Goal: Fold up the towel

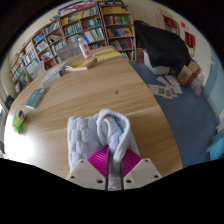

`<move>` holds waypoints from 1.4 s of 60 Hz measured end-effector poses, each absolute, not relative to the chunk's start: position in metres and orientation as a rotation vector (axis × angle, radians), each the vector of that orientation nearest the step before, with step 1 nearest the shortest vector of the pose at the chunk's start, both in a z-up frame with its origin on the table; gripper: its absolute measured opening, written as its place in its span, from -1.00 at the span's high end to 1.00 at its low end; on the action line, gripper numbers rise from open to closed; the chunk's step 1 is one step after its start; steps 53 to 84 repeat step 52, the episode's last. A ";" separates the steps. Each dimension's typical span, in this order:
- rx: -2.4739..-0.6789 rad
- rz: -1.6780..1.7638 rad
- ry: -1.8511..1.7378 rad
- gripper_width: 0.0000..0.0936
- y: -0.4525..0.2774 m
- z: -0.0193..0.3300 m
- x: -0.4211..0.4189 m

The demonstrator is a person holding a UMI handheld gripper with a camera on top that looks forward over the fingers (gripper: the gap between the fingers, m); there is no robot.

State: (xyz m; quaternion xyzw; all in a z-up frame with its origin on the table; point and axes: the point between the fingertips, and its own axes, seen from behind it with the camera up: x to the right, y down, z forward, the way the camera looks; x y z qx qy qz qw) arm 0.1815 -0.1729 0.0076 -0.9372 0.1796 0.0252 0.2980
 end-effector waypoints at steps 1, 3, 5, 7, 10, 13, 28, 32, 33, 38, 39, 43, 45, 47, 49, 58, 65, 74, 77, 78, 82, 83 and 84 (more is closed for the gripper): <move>-2.489 0.061 0.483 0.52 -0.174 0.010 0.183; -2.485 0.044 0.489 0.18 -0.176 0.016 0.185; -2.479 0.015 0.478 -0.26 -0.180 0.027 0.188; -2.463 -0.029 0.458 -0.55 -0.183 0.035 0.193; -2.437 -0.080 0.424 -0.68 -0.188 0.045 0.198; -2.436 -0.121 0.426 -0.67 -0.200 0.050 0.202; -2.295 -0.225 0.489 -0.70 -0.291 0.130 0.178; -2.264 -0.202 0.490 -0.70 -0.325 0.147 0.142; -2.257 -0.191 0.486 -0.71 -0.333 0.151 0.134; -2.237 -0.146 0.488 -0.69 -0.382 0.166 0.096; -2.237 -0.137 0.493 -0.69 -0.392 0.168 0.089; -2.240 -0.098 0.512 -0.69 -0.430 0.171 0.056; -2.246 -0.075 0.521 -0.69 -0.449 0.171 0.043; -2.254 -0.049 0.525 -0.70 -0.466 0.170 0.031; -2.252 -0.032 0.539 -0.69 -0.478 0.160 0.020; -2.260 -0.005 0.561 -0.69 -0.502 0.161 0.012; -2.260 -0.005 0.561 -0.69 -0.502 0.161 0.012; -2.260 -0.005 0.561 -0.69 -0.502 0.161 0.012; -2.260 -0.005 0.561 -0.69 -0.502 0.161 0.012; -2.260 -0.005 0.561 -0.69 -0.502 0.161 0.012; -2.260 -0.005 0.561 -0.69 -0.502 0.161 0.012; -2.260 -0.005 0.561 -0.69 -0.502 0.161 0.012; -2.260 -0.005 0.561 -0.69 -0.502 0.161 0.012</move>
